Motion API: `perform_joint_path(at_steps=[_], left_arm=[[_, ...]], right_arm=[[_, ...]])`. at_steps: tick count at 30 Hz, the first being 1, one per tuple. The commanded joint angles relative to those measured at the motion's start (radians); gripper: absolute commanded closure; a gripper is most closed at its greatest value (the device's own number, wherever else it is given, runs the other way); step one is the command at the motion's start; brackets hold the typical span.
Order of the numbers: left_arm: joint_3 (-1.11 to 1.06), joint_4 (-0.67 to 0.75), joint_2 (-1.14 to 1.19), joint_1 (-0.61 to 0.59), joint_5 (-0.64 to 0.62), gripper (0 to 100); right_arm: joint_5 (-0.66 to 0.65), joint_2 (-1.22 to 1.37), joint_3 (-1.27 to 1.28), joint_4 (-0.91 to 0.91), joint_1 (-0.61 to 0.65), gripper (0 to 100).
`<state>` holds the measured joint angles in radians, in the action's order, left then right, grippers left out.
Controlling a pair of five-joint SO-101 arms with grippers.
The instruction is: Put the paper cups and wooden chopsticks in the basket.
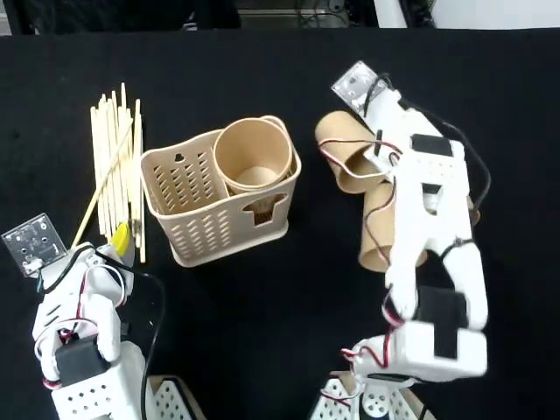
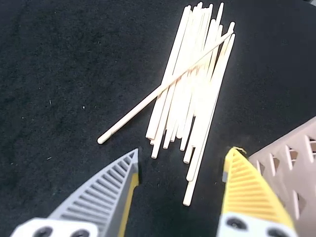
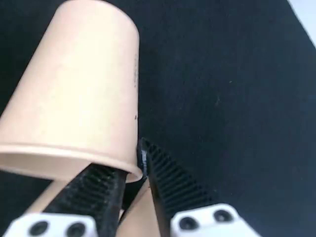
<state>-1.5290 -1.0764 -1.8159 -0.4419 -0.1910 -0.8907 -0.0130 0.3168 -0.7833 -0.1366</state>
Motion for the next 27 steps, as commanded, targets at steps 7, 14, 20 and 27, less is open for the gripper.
perform_joint_path(at_steps=[7,14,20,27], left_arm=[[0.027,0.008,-0.008,0.008,0.002,73],[0.027,0.008,-0.008,0.008,0.002,73],[0.027,0.008,-0.008,0.008,0.002,73],[0.027,0.008,-0.008,0.008,0.002,73]], right_arm=[[0.4,-0.22,-0.346,-0.384,0.044,98.7],[0.565,-0.222,-0.769,-0.833,0.147,98.7],[0.735,-0.226,-1.081,-0.979,0.287,98.7],[0.818,-0.242,-1.11,-0.98,0.506,98.7]])
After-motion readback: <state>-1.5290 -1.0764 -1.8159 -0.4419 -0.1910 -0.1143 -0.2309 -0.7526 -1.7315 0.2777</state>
